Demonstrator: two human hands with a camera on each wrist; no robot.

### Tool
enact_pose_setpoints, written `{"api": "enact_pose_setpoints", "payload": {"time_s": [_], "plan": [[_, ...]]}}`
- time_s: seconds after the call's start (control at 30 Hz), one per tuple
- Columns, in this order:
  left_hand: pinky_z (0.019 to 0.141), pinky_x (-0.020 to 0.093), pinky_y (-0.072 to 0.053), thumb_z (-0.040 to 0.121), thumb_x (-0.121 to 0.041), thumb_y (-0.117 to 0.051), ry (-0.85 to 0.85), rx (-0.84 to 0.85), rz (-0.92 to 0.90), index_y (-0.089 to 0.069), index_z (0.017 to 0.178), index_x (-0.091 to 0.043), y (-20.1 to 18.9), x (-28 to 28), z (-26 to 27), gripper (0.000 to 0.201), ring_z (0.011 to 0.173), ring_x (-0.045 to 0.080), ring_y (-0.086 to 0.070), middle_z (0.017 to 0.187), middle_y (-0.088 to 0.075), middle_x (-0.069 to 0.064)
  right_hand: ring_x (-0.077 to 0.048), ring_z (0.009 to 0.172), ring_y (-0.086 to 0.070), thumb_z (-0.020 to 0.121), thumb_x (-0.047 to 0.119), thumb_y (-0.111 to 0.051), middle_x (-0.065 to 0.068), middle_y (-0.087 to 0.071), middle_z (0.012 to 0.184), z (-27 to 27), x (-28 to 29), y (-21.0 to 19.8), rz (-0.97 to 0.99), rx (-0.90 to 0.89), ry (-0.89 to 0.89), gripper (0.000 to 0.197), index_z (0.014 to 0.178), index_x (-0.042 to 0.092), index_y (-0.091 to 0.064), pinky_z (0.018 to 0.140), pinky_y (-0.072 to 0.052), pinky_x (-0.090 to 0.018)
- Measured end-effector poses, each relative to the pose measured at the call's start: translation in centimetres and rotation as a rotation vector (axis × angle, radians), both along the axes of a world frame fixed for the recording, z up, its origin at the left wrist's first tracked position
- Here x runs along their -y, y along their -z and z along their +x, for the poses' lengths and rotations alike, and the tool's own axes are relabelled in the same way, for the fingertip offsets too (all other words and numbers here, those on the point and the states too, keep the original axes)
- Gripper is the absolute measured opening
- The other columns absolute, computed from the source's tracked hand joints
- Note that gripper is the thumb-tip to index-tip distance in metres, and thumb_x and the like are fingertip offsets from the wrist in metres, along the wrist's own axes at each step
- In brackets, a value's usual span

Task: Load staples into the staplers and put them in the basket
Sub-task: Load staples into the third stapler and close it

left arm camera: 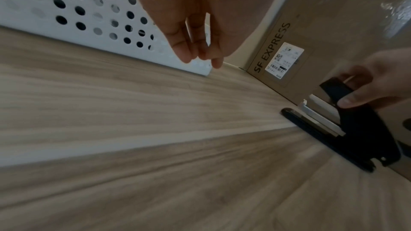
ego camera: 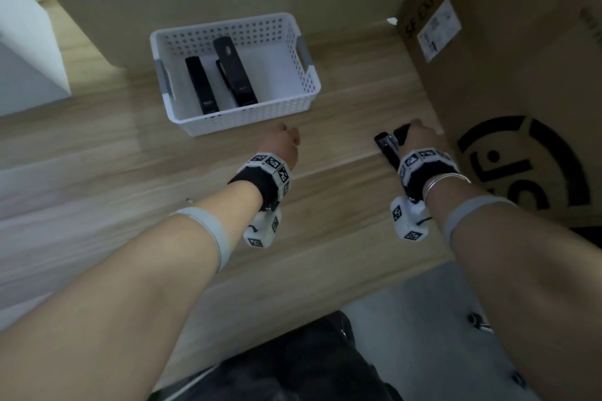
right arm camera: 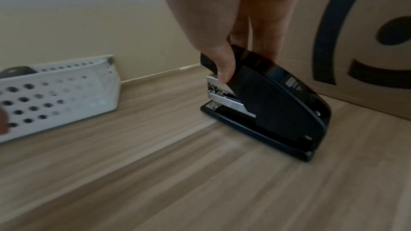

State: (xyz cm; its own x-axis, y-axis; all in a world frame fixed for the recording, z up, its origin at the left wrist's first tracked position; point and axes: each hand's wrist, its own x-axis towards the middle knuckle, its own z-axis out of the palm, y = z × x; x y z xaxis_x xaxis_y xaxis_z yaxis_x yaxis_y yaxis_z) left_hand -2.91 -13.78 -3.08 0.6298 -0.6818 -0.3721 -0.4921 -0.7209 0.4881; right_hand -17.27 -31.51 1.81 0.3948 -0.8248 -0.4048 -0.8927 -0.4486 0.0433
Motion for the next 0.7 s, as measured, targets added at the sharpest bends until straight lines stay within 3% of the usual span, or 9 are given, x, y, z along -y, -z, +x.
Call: {"api": "enact_pose_setpoints", "payload": {"time_s": [0.13,0.23,0.37,0.57,0.7], "plan": [[0.09,0.036,-0.047,0.087,0.004,-0.041,0.003,-0.035,0.025,-0.054,0.114,-0.007,-0.5,-1.1,1.2,0.031,0.106,0.034,-0.056,0.126,-0.047,0.015,-0.035,0.108,-0.061,0.089,0.01,-0.059,-0.02,-0.062,0.119,2.2,-2.5,-0.6,0.079,0.118,-0.28,0.038,0.126,0.008,-0.051,0.085,-0.048,-0.035],[0.098,0.037,-0.044,0.087,0.005,-0.044,-0.017,-0.051,0.04,-0.053,0.12,-0.007,-0.8,-2.9,2.3,0.036,0.116,0.033,-0.053,0.131,-0.045,0.015,-0.031,0.113,-0.059,0.086,0.007,-0.062,-0.012,-0.062,0.125,4.9,-5.9,-1.3,0.177,0.136,-0.503,0.046,0.13,0.02,-0.054,0.092,-0.047,-0.033],[0.101,0.032,-0.043,0.086,0.006,-0.046,-0.064,-0.048,0.053,-0.054,0.123,-0.012,-1.0,-6.2,3.1,0.042,0.119,0.028,-0.054,0.132,-0.054,0.011,-0.029,0.115,-0.059,0.084,0.002,-0.063,-0.009,-0.062,0.126,7.8,-10.6,-1.4,0.25,0.17,-0.711,0.05,0.129,0.025,-0.057,0.097,-0.049,-0.035],[0.103,0.031,-0.039,0.089,-0.002,-0.05,-0.02,-0.055,0.136,-0.052,0.127,-0.009,-0.9,-10.1,2.6,0.039,0.12,0.027,-0.053,0.133,-0.055,0.012,-0.028,0.113,-0.061,0.084,0.004,-0.065,-0.006,-0.064,0.125,9.4,-15.8,-0.2,0.293,0.085,-0.895,0.052,0.13,0.026,-0.057,0.096,-0.05,-0.038],[0.098,0.037,-0.043,0.088,-0.009,-0.053,0.018,-0.045,0.174,-0.057,0.12,-0.006,-0.5,-11.2,1.4,0.032,0.117,0.033,-0.055,0.126,-0.059,0.017,-0.026,0.115,-0.06,0.084,0.006,-0.065,-0.002,-0.063,0.126,9.1,-16.8,0.9,0.268,0.112,-0.929,0.054,0.131,0.03,-0.056,0.097,-0.049,-0.037]]}}
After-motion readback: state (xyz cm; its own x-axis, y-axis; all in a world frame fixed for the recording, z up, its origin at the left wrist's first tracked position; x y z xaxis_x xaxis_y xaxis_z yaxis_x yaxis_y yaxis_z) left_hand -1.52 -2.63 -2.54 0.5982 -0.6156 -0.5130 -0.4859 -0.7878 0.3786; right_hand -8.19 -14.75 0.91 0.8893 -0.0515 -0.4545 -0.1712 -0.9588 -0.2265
